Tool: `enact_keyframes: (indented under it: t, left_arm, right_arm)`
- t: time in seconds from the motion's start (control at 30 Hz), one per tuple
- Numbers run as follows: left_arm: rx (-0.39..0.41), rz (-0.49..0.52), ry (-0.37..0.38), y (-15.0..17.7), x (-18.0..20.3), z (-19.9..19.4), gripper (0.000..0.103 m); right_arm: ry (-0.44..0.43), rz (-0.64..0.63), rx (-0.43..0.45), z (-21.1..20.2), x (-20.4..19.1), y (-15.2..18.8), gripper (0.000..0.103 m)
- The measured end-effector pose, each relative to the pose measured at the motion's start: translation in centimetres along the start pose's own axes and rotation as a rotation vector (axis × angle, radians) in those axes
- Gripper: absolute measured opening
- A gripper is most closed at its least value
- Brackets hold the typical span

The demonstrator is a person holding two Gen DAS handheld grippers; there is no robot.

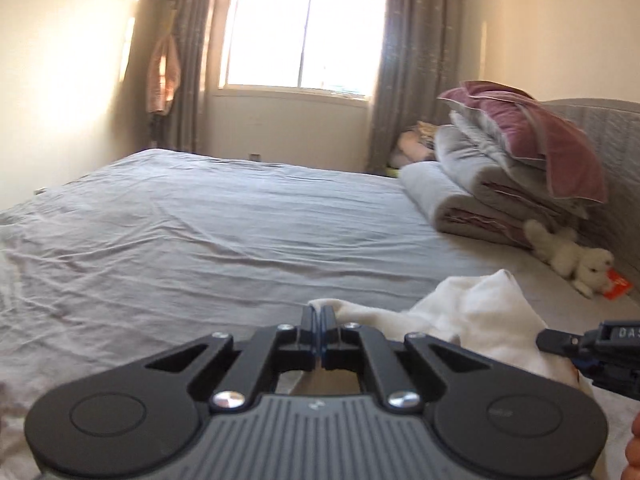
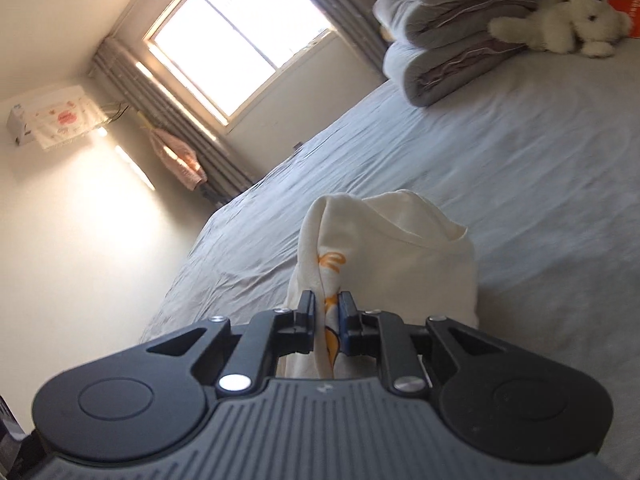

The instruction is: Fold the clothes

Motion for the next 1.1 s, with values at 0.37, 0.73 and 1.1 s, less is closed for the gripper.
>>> enact_keyframes:
  t: [0.37,0.73,1.1]
  left_arm:
    - [-0.100,-0.055,-0.164,0.9,-5.5,4.4,0.002]
    - [-0.234,-0.124,0.004,1.9,-5.6,3.1,0.040]
    - [-0.478,-0.128,0.288,5.9,-2.3,2.8,0.045]
  right_arm:
    - [-0.097,-0.130,-0.145,6.0,-4.4,3.7,0.007]
    - [-0.002,-0.107,-0.061,2.3,-1.4,1.1,0.053]
    - [0.227,-0.064,-0.104,0.0,4.4,0.4,0.053]
Point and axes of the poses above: each gripper's, at about its wrist camera, not at the fingertips, and z roughly the way its jaws point, x to its right, y to its underside, the point moved 1 cm from there along z, roughly the way its jaws point, and after that the axes turned 13 degrees about -y, right-handed, at the moved point
